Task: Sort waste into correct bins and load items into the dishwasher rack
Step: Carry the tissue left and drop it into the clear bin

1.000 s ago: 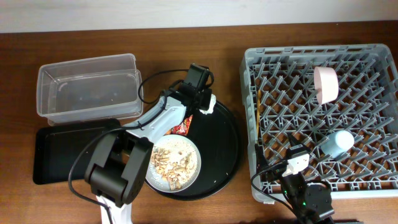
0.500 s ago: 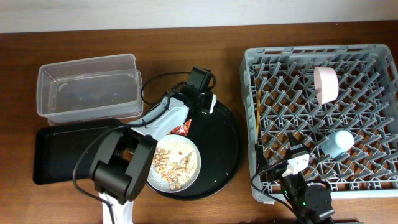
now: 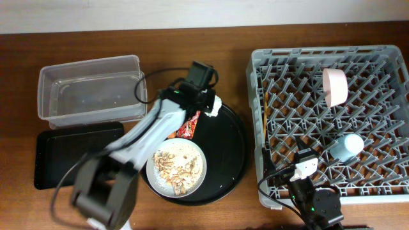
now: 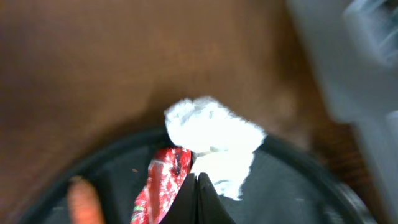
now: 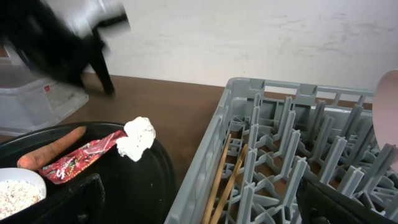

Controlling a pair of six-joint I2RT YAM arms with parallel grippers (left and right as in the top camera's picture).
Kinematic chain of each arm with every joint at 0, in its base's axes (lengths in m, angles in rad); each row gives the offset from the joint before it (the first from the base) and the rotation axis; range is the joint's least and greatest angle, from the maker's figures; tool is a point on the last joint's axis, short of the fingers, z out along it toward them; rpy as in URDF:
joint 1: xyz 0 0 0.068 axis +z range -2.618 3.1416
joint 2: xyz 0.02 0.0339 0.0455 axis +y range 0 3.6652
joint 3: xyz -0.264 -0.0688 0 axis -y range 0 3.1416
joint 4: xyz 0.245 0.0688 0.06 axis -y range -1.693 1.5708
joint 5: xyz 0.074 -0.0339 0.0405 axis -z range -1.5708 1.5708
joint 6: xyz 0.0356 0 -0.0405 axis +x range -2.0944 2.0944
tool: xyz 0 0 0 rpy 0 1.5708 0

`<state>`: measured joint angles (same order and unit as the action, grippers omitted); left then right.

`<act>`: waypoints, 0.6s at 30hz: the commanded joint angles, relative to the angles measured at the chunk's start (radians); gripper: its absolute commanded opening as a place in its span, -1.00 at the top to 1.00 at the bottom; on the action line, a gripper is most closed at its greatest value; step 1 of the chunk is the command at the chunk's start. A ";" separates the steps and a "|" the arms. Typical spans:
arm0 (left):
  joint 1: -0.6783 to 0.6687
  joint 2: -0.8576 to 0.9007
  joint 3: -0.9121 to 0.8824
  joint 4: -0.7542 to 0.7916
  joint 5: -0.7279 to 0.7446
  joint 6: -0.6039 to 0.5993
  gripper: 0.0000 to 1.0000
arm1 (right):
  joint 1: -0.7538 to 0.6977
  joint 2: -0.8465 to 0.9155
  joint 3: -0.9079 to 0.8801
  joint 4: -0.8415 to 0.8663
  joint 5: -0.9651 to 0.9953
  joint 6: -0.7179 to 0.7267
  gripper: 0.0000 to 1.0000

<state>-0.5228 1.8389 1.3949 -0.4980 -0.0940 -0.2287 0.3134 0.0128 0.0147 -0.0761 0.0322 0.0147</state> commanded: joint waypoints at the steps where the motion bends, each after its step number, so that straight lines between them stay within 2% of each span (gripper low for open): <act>1: 0.007 -0.116 0.035 -0.008 0.032 -0.013 0.76 | -0.007 -0.008 -0.009 -0.002 0.002 0.000 -0.96; 2: 0.002 -0.115 0.035 -0.017 0.034 -0.011 0.48 | -0.007 -0.008 -0.009 -0.001 0.002 0.000 -0.96; 3: -0.006 -0.103 0.026 -0.037 0.034 -0.008 0.35 | -0.007 -0.008 -0.009 -0.001 0.002 0.000 -0.96; 4: -0.013 -0.093 0.018 -0.048 0.034 -0.008 0.30 | -0.007 -0.008 -0.009 -0.002 0.002 0.000 -0.96; 10: -0.057 0.080 -0.020 -0.025 0.034 -0.009 -0.33 | -0.007 -0.008 -0.009 -0.001 0.002 0.000 -0.96; 18: -0.060 0.274 -0.020 0.074 0.117 -0.010 -0.30 | -0.007 -0.008 -0.009 -0.001 0.002 0.000 -0.96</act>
<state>-0.5816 2.0602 1.3800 -0.4431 -0.0250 -0.2394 0.3134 0.0128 0.0147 -0.0765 0.0322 0.0151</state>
